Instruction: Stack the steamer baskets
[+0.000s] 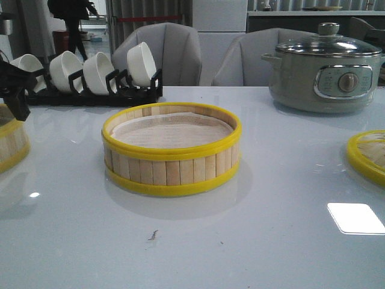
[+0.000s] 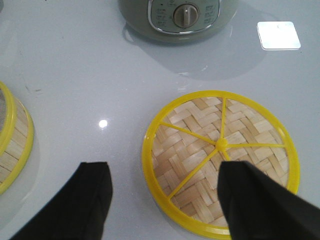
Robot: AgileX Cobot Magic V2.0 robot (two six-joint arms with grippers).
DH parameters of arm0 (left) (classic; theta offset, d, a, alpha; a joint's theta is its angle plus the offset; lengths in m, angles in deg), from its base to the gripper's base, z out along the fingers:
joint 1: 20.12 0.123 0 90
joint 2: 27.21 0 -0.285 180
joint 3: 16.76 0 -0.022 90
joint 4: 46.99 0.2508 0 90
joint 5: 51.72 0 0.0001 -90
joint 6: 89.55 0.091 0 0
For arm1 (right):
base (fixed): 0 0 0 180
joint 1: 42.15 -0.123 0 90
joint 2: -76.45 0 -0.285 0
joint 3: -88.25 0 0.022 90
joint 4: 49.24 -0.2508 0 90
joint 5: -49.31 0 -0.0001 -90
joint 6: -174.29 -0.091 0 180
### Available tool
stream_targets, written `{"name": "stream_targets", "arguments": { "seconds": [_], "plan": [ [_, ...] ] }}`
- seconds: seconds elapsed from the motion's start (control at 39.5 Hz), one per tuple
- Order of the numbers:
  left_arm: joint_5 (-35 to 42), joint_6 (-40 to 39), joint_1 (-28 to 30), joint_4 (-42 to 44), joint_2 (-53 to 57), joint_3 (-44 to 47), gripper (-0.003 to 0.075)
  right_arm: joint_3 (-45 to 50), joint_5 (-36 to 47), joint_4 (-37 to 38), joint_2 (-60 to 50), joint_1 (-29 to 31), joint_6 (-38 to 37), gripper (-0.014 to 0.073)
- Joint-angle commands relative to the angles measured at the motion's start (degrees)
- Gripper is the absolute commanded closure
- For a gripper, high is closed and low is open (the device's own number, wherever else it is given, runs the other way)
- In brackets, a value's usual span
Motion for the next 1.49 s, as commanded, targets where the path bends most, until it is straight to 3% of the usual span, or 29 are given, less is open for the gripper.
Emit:
{"name": "stream_targets", "arguments": {
  "seconds": [0.0,0.48,0.56,0.71,0.76,1.19,1.47],
  "plan": [
    [2.5,-0.2,0.0,-0.1,1.5,-2.0,0.0225,-1.9,4.1,0.7,-0.6,0.0,0.5,0.0034],
    [1.0,-0.2,0.0,-3.7,-1.5,-2.0,0.0241,-1.9,4.8,0.7,-0.6,0.0,0.5,0.0034],
    [0.7,-0.2,0.0,-3.7,-1.5,-2.0,0.0327,-1.9,5.0,0.7,-0.6,0.0,0.5,0.0034],
    [-2.6,-0.2,-0.7,-4.7,-1.4,-3.2,0.0652,-1.9,5.0,0.7,-0.6,0.0,0.5,0.0034],
    [-3.9,-0.2,-1.4,-4.7,-1.2,-4.5,0.0608,-1.9,5.0,0.7,-0.6,0.0,0.5,0.0034],
    [-11.4,-0.2,-14.4,-4.7,0.5,-20.4,0.0634,-1.9,5.0,0.4,-0.6,0.0,0.5,0.0034],
    [-11.5,-0.2,-26.0,-4.7,0.5,-26.3,0.0634,-1.9,5.0,0.4,-0.6,0.0,0.5,0.0034]
  ]
}}
